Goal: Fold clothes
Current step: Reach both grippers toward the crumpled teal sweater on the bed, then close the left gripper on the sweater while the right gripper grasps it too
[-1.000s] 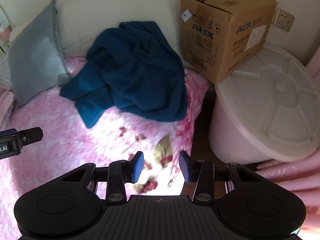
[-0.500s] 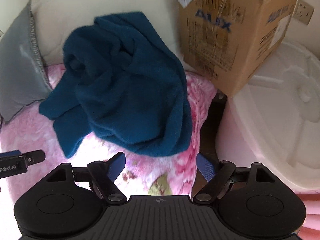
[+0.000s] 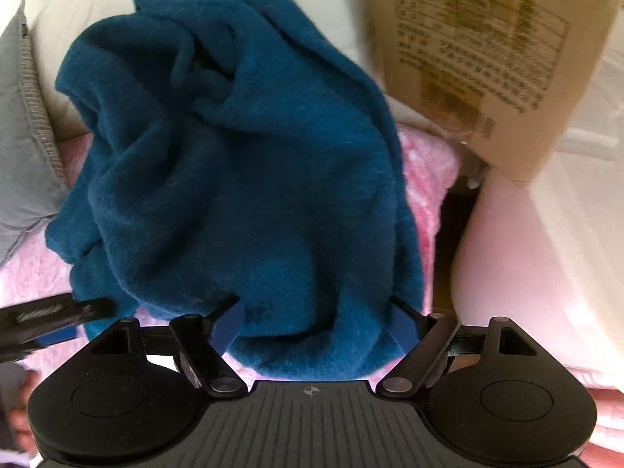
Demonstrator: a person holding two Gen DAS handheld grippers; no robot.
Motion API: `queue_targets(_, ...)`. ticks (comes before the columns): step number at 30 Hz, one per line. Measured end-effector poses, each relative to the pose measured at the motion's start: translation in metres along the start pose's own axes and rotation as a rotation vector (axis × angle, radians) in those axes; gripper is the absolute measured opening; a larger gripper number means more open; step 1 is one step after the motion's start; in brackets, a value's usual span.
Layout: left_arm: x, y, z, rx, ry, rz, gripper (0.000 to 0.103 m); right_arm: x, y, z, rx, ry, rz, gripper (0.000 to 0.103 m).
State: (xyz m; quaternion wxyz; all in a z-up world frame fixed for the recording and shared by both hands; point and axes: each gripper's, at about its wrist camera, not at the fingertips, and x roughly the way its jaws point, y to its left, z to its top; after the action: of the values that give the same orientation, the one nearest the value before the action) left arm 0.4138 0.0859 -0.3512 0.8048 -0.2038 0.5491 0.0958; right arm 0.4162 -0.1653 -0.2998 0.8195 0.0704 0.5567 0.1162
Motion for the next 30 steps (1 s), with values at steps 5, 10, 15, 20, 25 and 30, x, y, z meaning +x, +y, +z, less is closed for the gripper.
queue_targets(5, -0.023, 0.002, 0.000, 0.007, -0.061, -0.059, 0.011, -0.014, 0.010, 0.006, -0.064, 0.002, 0.035, 0.025)
queue_targets(10, -0.079, 0.010, -0.007, 0.021, -0.167, -0.111, 0.007, -0.058, 0.013, 0.018, -0.038, -0.045, 0.126, 0.022)
queue_targets(15, -0.187, 0.044, -0.061, -0.022, -0.344, -0.058, 0.007, -0.141, 0.043, 0.023, -0.093, -0.187, 0.347, 0.021)
queue_targets(20, -0.314, 0.095, -0.138, -0.111, -0.545, 0.042, 0.006, -0.235, 0.104, 0.002, -0.213, -0.335, 0.572, 0.018)
queue_targets(25, -0.442, 0.148, -0.219, -0.203, -0.744, 0.161, 0.006, -0.307, 0.158, -0.044, -0.246, -0.371, 0.789, 0.010)
queue_targets(30, -0.579, 0.200, -0.326, -0.309, -0.936, 0.380, 0.006, -0.370, 0.219, -0.106, -0.343, -0.367, 0.977, 0.010)
